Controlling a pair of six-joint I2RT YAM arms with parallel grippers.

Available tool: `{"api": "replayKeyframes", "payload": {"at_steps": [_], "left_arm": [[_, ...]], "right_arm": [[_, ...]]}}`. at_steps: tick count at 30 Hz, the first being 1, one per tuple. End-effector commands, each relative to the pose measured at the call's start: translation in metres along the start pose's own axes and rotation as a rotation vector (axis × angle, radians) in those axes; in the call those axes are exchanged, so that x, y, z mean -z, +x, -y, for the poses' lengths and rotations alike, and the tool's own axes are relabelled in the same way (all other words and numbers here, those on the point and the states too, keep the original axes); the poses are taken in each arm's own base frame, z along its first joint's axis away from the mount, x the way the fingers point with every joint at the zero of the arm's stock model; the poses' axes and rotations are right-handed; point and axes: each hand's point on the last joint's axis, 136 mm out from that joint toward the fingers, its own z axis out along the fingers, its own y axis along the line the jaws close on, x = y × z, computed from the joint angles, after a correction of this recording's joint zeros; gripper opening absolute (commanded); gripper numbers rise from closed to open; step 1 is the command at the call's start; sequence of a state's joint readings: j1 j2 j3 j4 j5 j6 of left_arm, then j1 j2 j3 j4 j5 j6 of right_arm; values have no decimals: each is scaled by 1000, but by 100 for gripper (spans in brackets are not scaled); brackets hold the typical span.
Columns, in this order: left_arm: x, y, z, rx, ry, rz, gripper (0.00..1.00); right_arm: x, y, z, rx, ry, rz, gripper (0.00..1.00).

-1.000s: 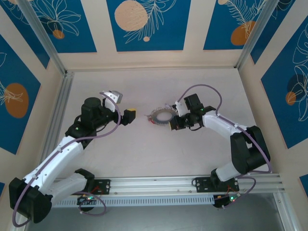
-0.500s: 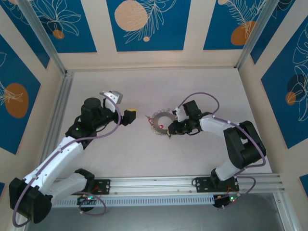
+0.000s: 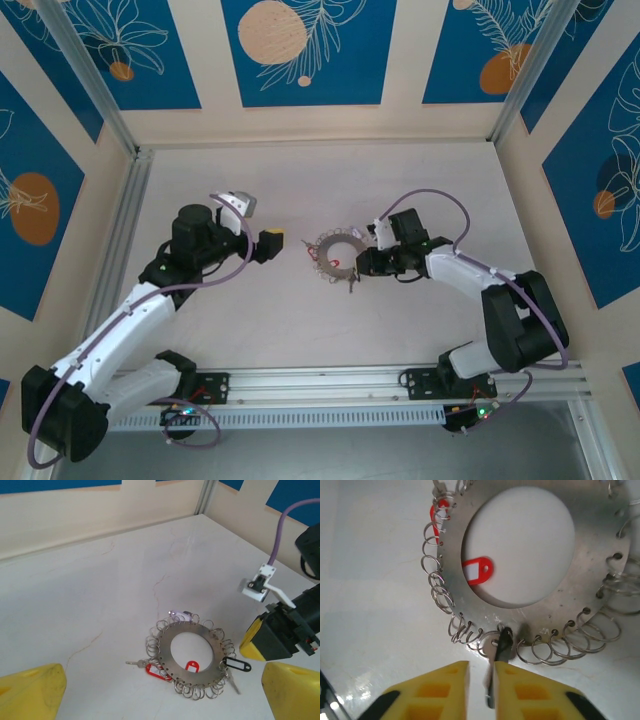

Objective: Put the keys on the keyring

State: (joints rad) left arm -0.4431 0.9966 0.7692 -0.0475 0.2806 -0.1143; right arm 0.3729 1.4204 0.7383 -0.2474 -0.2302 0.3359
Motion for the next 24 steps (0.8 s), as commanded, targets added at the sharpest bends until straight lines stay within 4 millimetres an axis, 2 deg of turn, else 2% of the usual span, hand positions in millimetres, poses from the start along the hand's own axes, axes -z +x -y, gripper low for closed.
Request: {"api": "replayKeyframes", "payload": {"at_steps": [1, 4, 9, 11, 15, 17, 19, 21, 24], "left_arm": [[-1, -1, -1, 34, 4, -20, 100], [-2, 2, -3, 44, -6, -39, 100], [-5, 8, -19, 73, -91, -63, 100], [-5, 12, -28, 86, -139, -69, 100], [1, 17, -53, 115, -263, -77, 100], [9, 22, -74, 141, -382, -88, 100], [17, 30, -91, 134, -485, -91, 100], [23, 38, -109, 88, -582, -72, 100], [33, 51, -136, -14, -730, -30, 100]], "right_arm": [[15, -7, 2, 19, 49, 37, 30], [32, -15, 3, 38, 82, 112, 51], [79, -47, -2, 135, 149, 328, 74], [101, -61, 2, 157, 196, 415, 100], [151, -82, 15, 182, 299, 633, 100], [171, -83, 26, 182, 337, 746, 99], [192, -84, 45, 150, 389, 850, 100], [201, -84, 73, 85, 473, 920, 100], [191, -84, 106, 20, 472, 892, 99]]}}
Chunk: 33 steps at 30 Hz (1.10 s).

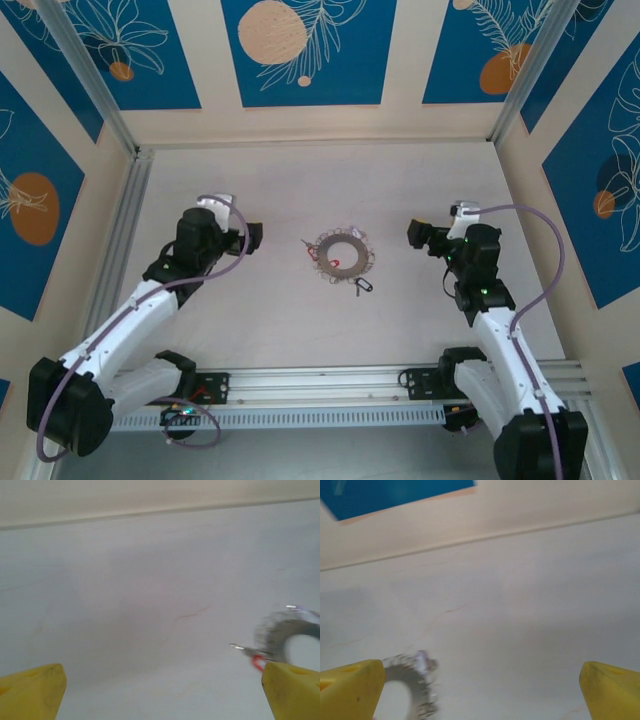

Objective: Put the keys on the keyring

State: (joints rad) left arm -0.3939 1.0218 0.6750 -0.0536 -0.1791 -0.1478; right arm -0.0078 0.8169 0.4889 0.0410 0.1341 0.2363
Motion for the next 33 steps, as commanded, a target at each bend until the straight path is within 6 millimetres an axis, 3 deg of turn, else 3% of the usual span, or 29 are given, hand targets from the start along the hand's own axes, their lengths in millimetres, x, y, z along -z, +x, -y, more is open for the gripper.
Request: {"api": "replayKeyframes", "payload": {"at_steps": [1, 4, 7, 10, 14, 16, 19, 24, 25, 27, 33], "left_arm": [[-1, 5, -55, -53, -285, 80, 100], [-5, 12, -87, -50, -421, 77, 100], [-23, 25, -104, -90, -479, 22, 100], [-39, 41, -117, -113, -542, 1, 100], [-52, 53, -130, -99, -585, 85, 100], [-54, 48, -130, -76, -557, 149, 100], [-64, 55, -131, -47, -493, 174, 100], [-80, 70, -118, -38, -325, 125, 100], [-80, 67, -122, -35, -340, 188, 100], [-79, 74, -122, -10, -319, 120, 100], [-79, 71, -123, -16, -324, 150, 100]], "right_arm": [[-20, 0, 23, -32, 14, 28, 99], [-40, 16, 41, -61, 24, 3, 99], [-57, 24, 48, -40, 35, 11, 99], [-73, 23, 44, -26, 11, 34, 99], [-95, 43, 42, -12, -5, 14, 99], [-99, 50, 30, 68, -4, -12, 99], [-108, 61, 20, 121, -36, 21, 99], [-110, 64, 21, 128, -19, -12, 99], [-110, 63, 21, 129, -19, -10, 99], [-110, 63, 21, 129, -20, -9, 99], [-109, 63, 19, 136, -24, -12, 99]]}}
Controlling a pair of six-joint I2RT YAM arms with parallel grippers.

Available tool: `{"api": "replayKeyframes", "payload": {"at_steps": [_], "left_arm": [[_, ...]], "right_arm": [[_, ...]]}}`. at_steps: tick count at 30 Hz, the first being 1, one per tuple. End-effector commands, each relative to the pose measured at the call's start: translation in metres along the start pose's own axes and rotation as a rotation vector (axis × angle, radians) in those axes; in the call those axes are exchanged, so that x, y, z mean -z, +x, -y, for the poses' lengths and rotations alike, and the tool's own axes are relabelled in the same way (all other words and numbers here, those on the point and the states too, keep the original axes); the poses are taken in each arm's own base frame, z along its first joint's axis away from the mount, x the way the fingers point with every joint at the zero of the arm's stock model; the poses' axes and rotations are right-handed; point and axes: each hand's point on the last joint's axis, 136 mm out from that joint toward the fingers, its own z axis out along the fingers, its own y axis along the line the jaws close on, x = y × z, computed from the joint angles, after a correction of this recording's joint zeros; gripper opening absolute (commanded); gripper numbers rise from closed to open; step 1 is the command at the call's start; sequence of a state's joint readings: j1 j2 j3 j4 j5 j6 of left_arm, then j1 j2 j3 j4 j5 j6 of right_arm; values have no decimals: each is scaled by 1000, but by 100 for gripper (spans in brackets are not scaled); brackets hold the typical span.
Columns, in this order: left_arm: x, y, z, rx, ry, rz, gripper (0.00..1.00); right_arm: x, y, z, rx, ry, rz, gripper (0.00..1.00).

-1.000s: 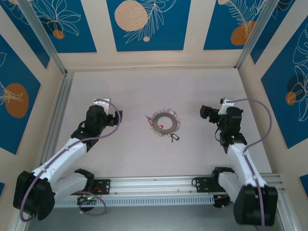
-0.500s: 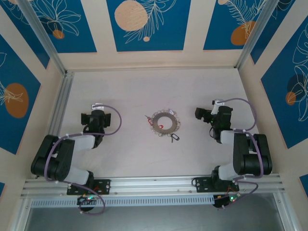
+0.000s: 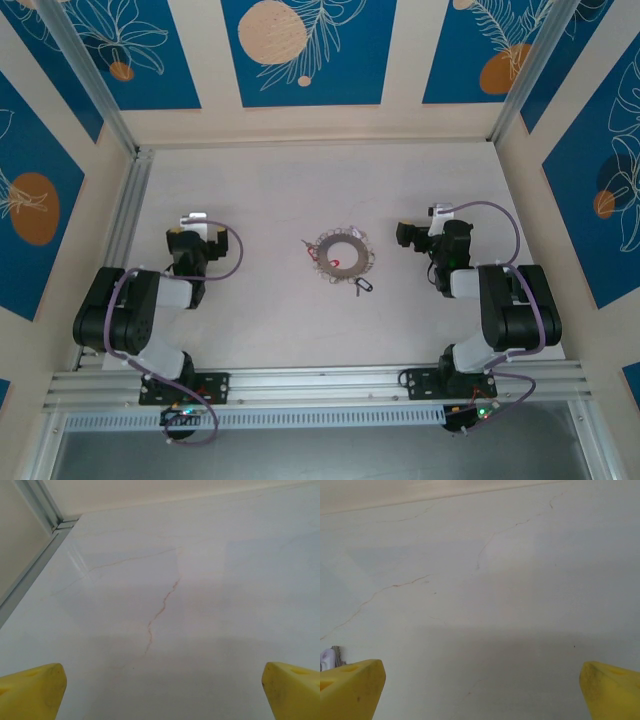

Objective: Put the keys on the keyring

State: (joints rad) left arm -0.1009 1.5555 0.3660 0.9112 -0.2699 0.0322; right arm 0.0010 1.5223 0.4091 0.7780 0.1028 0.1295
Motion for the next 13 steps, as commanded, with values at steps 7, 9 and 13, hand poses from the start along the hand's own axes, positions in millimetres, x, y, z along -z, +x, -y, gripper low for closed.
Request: {"api": "replayKeyframes", "payload": {"at_steps": [7, 9, 13], "left_arm": [[0, -8, 2, 26, 23, 42, 100], [0, -8, 2, 27, 23, 43, 100], [0, -7, 2, 27, 24, 40, 100]], "right_arm": [[-1, -10, -1, 31, -4, 32, 99], [-1, -10, -1, 28, -5, 32, 99], [0, -9, -1, 31, -5, 34, 99]]}}
